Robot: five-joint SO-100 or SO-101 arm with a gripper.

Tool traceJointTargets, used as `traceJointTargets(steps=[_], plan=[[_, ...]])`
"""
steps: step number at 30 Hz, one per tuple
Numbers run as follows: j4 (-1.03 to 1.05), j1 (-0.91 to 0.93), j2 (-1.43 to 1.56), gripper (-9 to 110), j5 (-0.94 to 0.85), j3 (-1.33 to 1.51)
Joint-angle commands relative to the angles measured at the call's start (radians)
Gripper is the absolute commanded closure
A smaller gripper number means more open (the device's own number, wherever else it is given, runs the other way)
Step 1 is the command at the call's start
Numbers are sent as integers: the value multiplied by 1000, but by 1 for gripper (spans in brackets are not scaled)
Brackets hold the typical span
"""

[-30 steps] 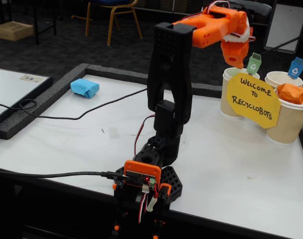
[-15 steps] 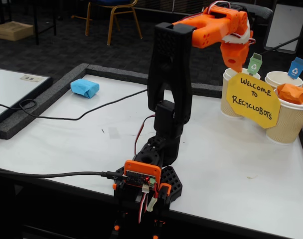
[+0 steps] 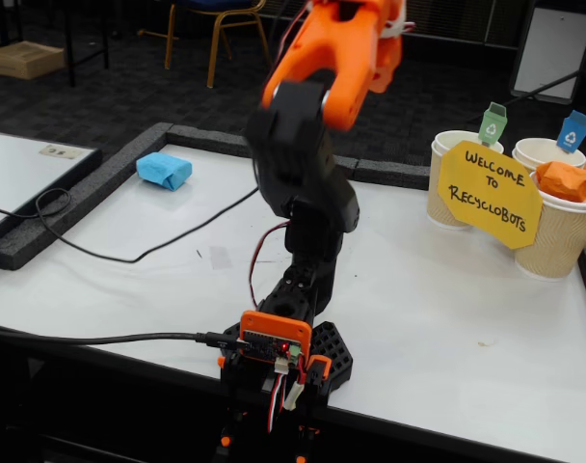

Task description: Sort rubbish by color.

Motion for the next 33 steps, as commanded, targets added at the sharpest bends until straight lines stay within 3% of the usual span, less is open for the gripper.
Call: traceJointTargets(steps=[1, 7, 13, 22, 33], plan=[[18, -48, 275, 101, -15, 54], [58, -124, 503, 101, -17, 235], [104, -273, 509, 101, -8, 293], [132, -354, 549, 101, -18, 374], [144, -716, 584, 101, -20, 414]])
